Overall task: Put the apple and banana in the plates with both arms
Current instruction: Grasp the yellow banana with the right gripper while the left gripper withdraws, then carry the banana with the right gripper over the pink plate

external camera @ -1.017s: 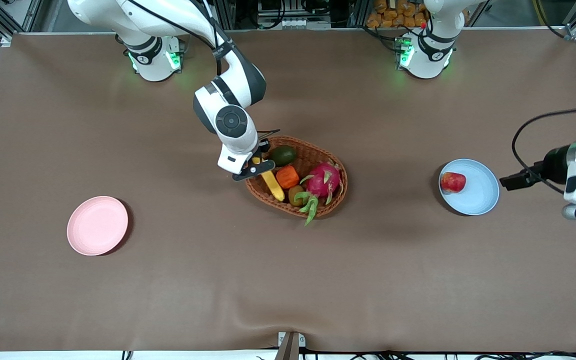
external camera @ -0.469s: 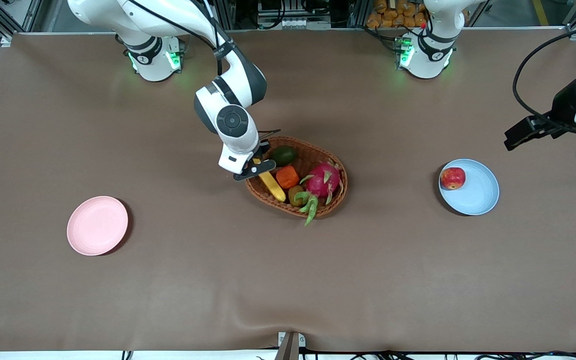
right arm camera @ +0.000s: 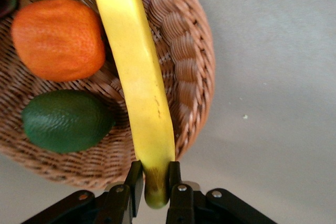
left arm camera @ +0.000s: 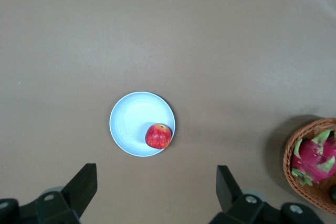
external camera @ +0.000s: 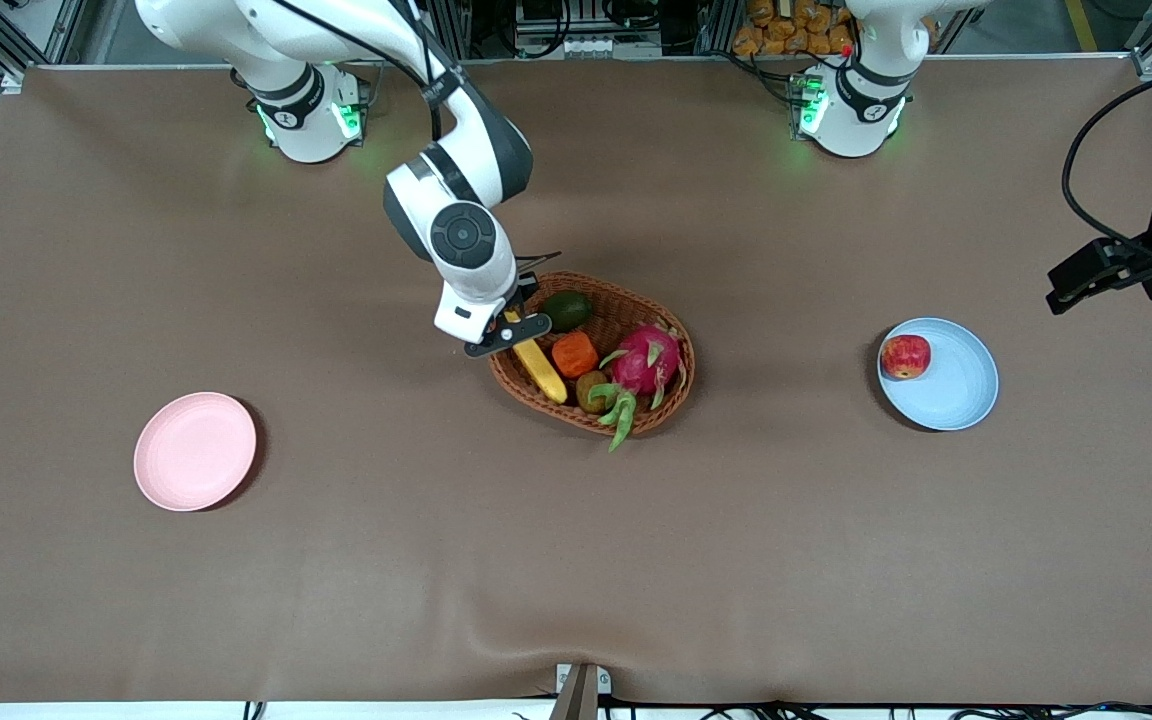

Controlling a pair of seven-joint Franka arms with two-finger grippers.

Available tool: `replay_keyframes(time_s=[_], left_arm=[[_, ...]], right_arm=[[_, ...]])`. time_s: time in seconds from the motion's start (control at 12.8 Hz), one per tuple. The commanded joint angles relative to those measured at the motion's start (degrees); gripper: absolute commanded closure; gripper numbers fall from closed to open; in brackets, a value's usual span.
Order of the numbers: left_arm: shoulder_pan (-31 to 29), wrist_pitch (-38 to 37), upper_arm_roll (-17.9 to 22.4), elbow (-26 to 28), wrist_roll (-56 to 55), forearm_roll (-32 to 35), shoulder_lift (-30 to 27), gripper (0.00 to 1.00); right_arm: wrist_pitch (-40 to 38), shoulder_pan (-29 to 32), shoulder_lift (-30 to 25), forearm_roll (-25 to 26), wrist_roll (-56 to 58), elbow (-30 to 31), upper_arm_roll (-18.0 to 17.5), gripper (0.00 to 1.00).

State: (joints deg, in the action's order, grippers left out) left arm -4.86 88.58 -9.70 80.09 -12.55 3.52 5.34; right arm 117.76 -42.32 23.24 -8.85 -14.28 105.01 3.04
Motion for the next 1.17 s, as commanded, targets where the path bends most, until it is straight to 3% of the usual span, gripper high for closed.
replay_keyframes(time_s=[0.0, 0.16, 0.47, 0.86, 1.09], left_arm=[[3.01, 0.19, 3.72, 5.86, 1.12, -1.5, -6.04, 0.0], [3.01, -0.6, 3.2, 6.05, 0.86, -1.5, -6.4, 0.0], [2.75, -0.6, 2.75, 5.87, 0.86, -1.59, -5.17, 0.0], [2.57, -0.34, 2.75, 5.34, 1.91, -1.15, -4.46, 0.0], [2.48, -0.25, 2.75, 5.34, 1.92, -1.24, -4.2, 0.0]], right_arm=[[-9.7, 3.1, -6.44, -0.46, 0.12, -2.08, 0.13, 1.0], [-15.96, 5.92, -8.64, -0.55, 0.3, -4.55, 0.04, 1.0], [-17.3, 6.89, -10.15, -0.64, 0.21, -4.64, 0.13, 1.0], [-16.77, 17.24, -12.86, -0.47, 0.91, -5.08, 0.22, 1.0], [-16.24, 27.34, -14.63, 0.41, 2.49, -5.78, 0.65, 1.0]])
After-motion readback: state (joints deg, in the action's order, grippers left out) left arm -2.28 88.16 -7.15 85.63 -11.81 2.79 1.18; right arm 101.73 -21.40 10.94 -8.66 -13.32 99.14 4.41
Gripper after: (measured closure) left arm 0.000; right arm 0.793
